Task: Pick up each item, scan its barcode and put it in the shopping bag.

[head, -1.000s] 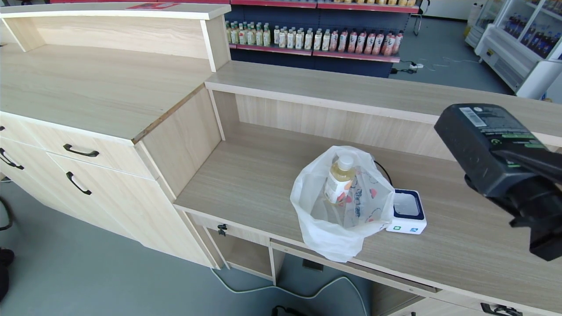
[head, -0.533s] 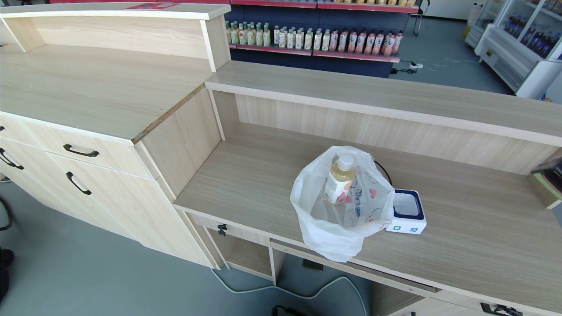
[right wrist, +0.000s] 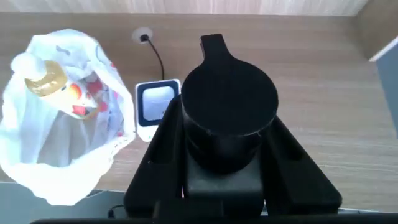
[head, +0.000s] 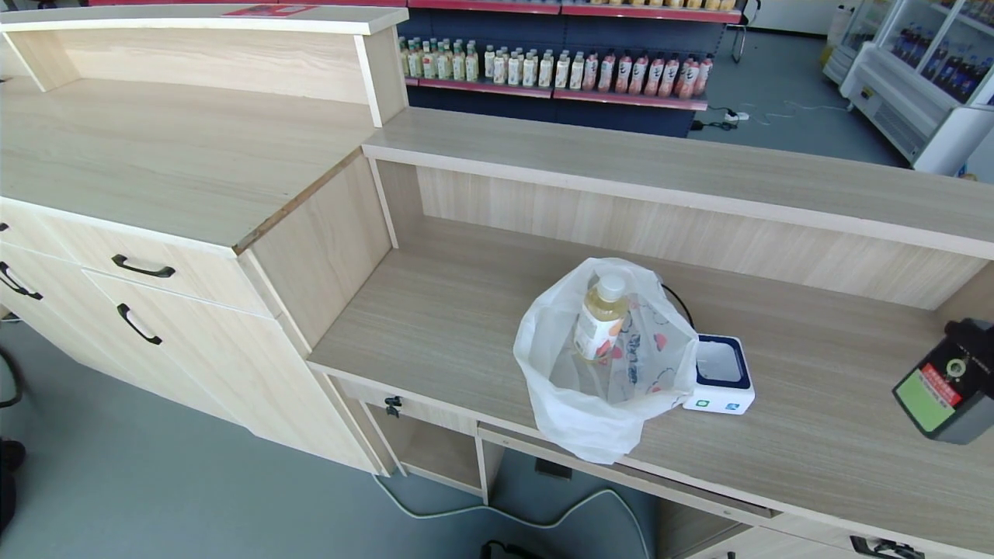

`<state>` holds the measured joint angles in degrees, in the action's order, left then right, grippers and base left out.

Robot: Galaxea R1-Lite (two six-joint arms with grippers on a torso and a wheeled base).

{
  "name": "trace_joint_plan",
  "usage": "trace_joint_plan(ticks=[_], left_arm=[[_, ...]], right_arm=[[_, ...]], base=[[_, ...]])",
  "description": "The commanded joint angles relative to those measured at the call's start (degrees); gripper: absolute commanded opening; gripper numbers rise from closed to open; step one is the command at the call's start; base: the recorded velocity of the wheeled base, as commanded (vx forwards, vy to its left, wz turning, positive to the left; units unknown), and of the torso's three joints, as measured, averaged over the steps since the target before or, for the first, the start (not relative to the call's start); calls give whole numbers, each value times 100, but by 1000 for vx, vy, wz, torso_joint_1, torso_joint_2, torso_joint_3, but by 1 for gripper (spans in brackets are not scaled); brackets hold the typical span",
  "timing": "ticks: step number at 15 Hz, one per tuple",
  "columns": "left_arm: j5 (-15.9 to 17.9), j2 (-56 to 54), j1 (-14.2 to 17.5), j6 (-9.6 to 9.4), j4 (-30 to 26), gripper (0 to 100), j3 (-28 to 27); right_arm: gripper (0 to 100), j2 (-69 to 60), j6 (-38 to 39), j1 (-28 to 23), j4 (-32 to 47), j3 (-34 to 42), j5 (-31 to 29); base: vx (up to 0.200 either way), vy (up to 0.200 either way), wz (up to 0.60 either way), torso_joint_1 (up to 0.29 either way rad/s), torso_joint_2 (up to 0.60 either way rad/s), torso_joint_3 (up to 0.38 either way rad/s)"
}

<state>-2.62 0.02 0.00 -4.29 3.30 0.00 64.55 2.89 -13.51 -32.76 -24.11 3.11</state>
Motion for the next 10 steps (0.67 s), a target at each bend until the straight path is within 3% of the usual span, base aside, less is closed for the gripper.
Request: trace_joint_plan(ticks=[1,2,4,10], left_arm=[[-2,-2,0,-2,4,100,0],[-2,-2,0,-2,4,100,0],[-2,-2,0,-2,4,100,0],[-2,-2,0,-2,4,100,0]], right_arm=[[0,550,-447,-117,129,12,-838],[0,647,-860,-135,375,-6,-1673],[0,787,-957,-126,393,-6,-2420],[0,893,-913,-91,296,-217,-2359]], base=[[0,0,0,0,0,0],[0,0,0,0,0,0],[0,0,0,0,0,0],[0,0,0,0,0,0]])
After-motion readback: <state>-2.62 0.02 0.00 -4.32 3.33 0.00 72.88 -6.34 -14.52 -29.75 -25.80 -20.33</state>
